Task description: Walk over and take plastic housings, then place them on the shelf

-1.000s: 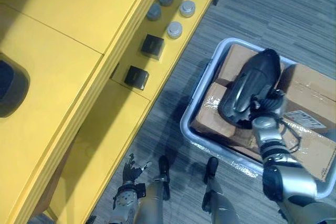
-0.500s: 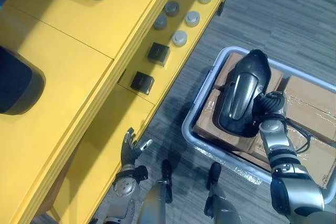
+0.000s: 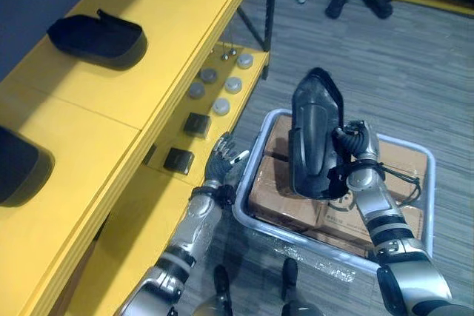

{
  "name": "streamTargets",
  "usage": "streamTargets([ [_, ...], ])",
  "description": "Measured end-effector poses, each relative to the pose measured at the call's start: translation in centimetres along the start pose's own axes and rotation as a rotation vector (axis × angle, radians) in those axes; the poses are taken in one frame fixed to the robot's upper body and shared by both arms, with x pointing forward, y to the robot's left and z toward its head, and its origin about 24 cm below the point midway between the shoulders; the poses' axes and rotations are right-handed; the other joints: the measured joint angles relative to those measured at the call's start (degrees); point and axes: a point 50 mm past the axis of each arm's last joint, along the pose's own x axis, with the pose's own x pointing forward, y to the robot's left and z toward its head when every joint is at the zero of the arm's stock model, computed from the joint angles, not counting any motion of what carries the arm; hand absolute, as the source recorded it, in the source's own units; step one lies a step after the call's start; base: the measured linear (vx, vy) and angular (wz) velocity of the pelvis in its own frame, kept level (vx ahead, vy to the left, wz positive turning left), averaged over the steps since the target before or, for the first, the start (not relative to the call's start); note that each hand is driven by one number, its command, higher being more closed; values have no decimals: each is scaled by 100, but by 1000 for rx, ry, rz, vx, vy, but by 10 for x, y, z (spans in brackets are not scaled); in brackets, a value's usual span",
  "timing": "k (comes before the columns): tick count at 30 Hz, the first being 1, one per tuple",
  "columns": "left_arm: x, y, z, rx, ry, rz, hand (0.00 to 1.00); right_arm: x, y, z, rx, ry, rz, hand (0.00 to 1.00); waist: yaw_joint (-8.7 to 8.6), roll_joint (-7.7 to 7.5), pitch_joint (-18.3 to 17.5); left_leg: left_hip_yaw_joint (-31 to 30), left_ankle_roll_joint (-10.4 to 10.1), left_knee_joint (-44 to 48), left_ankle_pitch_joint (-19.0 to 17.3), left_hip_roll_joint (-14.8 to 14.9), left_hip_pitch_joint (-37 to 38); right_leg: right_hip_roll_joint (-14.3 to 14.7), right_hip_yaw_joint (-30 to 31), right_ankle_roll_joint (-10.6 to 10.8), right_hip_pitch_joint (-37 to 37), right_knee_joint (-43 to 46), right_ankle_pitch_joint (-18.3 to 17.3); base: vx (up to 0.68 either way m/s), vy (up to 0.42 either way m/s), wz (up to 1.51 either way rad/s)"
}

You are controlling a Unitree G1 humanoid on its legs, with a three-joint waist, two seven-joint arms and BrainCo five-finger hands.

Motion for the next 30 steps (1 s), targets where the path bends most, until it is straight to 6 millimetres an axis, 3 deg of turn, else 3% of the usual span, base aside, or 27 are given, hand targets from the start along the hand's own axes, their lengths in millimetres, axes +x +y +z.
streamTargets([
  [5,13,-24,2,-74,47,-87,0,-13,18,35,42,-133,19,100,-119,-47,-187,93,-29,-216,72,-4,248,16,89,-4,116,-32,3,-15,36,-8],
  [16,10,-36,-12,-145,144,-139,0,-46,43,38,83,-165,85,100,-251,-88,-579,146,-70,-682,248,-24,660,34,110,-4,347,-141,3,-9,37,-2],
  [21,7,-52,-11,-183,141,-218,0,-59,55,32,81,-155,142,100,-262,-115,-712,75,-65,-858,363,-38,747,33,8,-4,400,-144,2,-24,33,8],
  [25,7,-52,-4,-141,112,-229,0,-57,49,25,57,-142,121,100,-247,-131,-749,23,-51,-1004,478,-59,785,24,-46,-5,405,-145,3,-47,27,9],
  [30,5,-52,8,20,35,-245,0,-44,7,8,26,-97,-53,100,-238,-134,-750,-88,-44,-1083,559,-95,757,5,-153,-4,406,-146,5,-51,29,12],
])
